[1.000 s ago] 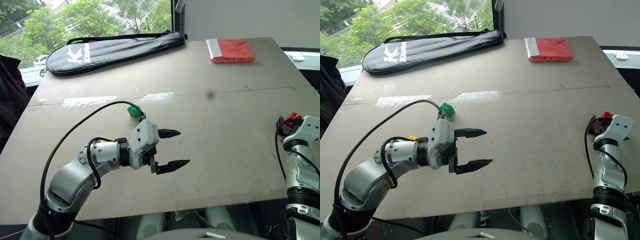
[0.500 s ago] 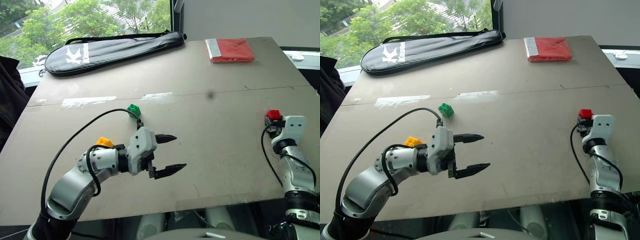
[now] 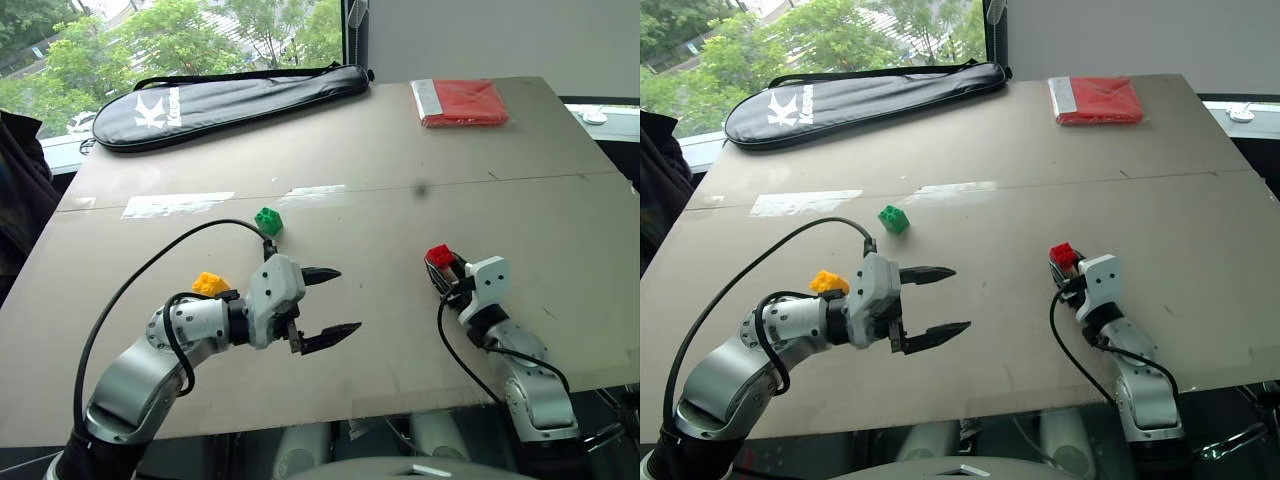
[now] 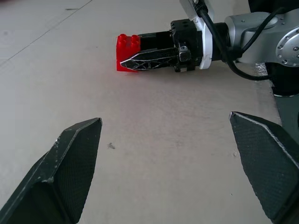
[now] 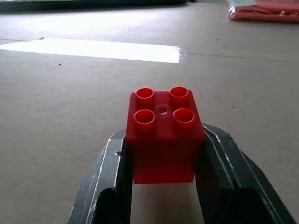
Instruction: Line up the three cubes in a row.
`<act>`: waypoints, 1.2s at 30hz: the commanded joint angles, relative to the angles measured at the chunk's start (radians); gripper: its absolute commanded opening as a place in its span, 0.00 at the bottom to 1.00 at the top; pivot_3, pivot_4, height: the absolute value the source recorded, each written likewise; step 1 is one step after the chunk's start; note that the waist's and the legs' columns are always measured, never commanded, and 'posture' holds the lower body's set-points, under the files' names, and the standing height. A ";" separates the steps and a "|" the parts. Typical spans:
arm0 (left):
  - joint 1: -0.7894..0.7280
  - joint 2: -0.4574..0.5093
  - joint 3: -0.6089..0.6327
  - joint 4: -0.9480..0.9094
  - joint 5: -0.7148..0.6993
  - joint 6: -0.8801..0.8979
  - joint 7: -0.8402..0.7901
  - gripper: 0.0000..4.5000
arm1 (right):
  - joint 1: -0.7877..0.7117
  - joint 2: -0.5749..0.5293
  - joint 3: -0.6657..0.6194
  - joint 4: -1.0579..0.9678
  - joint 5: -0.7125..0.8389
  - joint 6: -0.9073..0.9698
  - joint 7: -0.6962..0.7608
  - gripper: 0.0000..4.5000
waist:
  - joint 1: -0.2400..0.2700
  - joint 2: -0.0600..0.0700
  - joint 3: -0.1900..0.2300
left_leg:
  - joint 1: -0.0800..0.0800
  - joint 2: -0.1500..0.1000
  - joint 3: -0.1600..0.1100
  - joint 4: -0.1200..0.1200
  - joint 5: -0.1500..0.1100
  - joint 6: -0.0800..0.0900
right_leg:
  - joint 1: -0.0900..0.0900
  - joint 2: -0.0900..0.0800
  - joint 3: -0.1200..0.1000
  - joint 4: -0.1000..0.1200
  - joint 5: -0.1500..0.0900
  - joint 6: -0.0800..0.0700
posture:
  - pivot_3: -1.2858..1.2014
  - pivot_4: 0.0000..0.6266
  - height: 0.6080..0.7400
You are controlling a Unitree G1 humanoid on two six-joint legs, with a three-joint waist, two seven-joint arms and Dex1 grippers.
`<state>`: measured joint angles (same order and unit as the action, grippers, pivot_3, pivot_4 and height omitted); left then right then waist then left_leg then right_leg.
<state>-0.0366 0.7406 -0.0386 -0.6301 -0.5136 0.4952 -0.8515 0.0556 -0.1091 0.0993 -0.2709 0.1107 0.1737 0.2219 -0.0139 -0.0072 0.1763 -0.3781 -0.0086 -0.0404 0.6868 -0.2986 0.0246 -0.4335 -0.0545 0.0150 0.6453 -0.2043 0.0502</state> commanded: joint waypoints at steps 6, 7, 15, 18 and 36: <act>0.006 0.030 0.050 -0.026 -0.019 0.020 -0.007 1.00 | 0.100 0.081 0.088 -0.099 -0.092 0.039 -0.130 0.28 | 0.001 -0.001 0.000 | -0.001 0.000 0.000 0.000 0.000 0.000 | -0.001 -0.001 0.000 0.000 0.000 0.000 | 0.52 0.24 0.70; 0.006 0.032 0.052 -0.023 -0.021 0.021 -0.012 1.00 | 0.109 0.087 0.103 -0.103 -0.098 0.042 -0.134 0.28 | 0.000 -0.001 -0.001 | -0.001 -0.001 0.000 0.000 0.000 0.000 | -0.001 -0.001 0.001 0.000 0.000 0.000 | 0.52 0.24 0.70; 0.019 0.044 0.064 0.015 -0.007 -0.016 -0.056 1.00 | 0.123 0.108 0.127 -0.092 -0.101 0.034 -0.133 0.99 | -0.002 -0.003 -0.002 | 0.000 0.000 0.000 0.000 0.000 -0.001 | -0.001 0.001 0.000 0.001 0.000 -0.001 | 0.52 0.24 0.70; 0.055 0.034 0.078 0.016 0.002 -0.039 -0.048 1.00 | 0.147 0.078 0.123 -0.106 -0.097 0.012 -0.104 0.99 | -0.002 -0.003 -0.002 | 0.000 0.000 0.000 0.000 0.000 -0.001 | -0.001 0.001 0.000 0.001 0.000 -0.001 | 0.52 0.24 0.70; 0.073 -0.247 0.149 0.185 0.260 -0.148 0.379 1.00 | 0.217 -0.402 -0.103 -0.237 0.431 -0.110 0.579 0.99 | 0.005 -0.007 -0.003 | 0.002 0.001 0.002 0.002 0.001 -0.001 | 0.004 0.002 -0.003 0.001 0.000 0.001 | 0.52 0.24 0.70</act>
<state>0.0701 0.5008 0.1261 -0.4602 -0.2795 0.3518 -0.4939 0.2727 -0.4949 0.0197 -0.4647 0.4820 0.0643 0.7369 -0.0091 -0.0144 0.1732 -0.3756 -0.0076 -0.0385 0.6888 -0.2981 0.0239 -0.4298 -0.0523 0.0116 0.6465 -0.2034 0.0518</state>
